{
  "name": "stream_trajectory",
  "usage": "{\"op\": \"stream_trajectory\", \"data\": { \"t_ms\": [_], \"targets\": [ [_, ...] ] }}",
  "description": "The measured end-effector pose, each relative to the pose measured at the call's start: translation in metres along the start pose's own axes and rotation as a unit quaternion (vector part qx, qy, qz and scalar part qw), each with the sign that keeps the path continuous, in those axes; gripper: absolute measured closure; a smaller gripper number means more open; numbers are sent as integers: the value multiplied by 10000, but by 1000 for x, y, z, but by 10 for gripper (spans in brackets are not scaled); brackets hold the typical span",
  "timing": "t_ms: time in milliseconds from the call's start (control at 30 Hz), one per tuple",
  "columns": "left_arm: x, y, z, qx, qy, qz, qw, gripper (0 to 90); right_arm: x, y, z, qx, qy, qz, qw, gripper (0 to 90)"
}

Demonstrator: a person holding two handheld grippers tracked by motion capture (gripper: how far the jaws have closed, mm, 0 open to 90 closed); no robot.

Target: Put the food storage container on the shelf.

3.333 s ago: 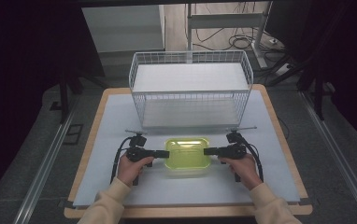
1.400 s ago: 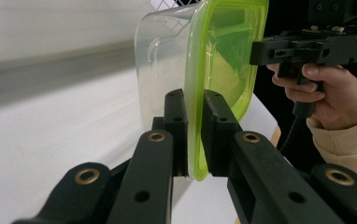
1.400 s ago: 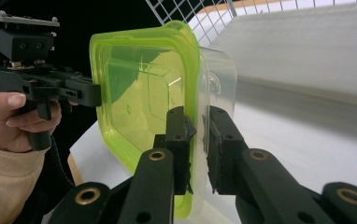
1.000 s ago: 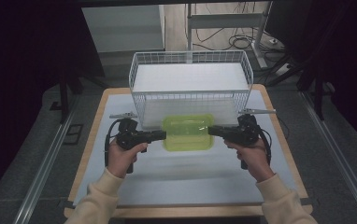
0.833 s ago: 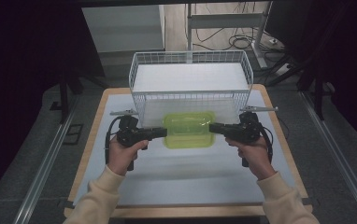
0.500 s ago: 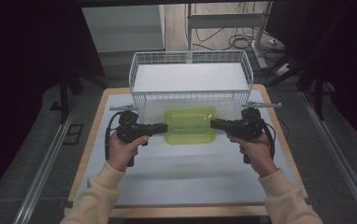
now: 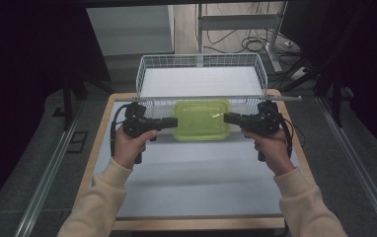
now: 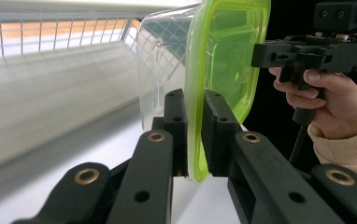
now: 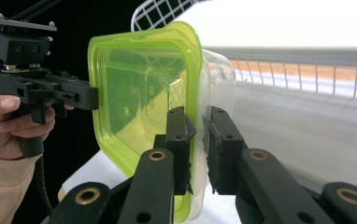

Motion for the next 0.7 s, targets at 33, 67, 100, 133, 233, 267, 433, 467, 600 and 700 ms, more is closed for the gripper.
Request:
{"op": "stream_trajectory", "data": {
  "t_ms": [33,67,100,133,233,267,433,467,600,700],
  "targets": [
    [0,0,4,9,-11,7,10000,822,0,0,4,19,-14,-17,10000,804],
    [-1,0,10,12,-12,1,10000,822,0,0,8,35,-30,-32,10000,804],
    [-1,0,14,10,-9,-2,10000,822,1,0,13,52,-49,-51,10000,804],
    [-3,1,18,9,-15,-12,10000,822,1,1,17,78,-63,-62,9999,803],
    [-7,4,32,0,-7,25,10000,822,5,3,29,120,-79,-106,9998,803],
    [-8,6,37,-22,-42,66,10000,822,7,4,33,112,-73,-136,9998,804],
    [-16,13,57,-104,-31,188,9998,817,11,9,54,101,-88,-331,9994,803],
    [-18,14,61,-112,-44,195,9997,817,12,11,58,101,-96,-357,9993,803],
    [-26,18,74,-185,-101,226,9995,816,18,17,71,46,-37,-431,9991,804],
    [-30,21,82,-211,-130,246,9994,815,22,21,79,47,-1,-493,9988,804]
  ]
}}
Point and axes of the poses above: each handheld gripper's, and its own axes: y roughly forward along the jaws, z roughly out of its top, x roughly to its right, the point moved 1 cm from there along y, roughly forward along the jaws, and after that the axes turned 9 degrees about z, right-handed, at the moved point
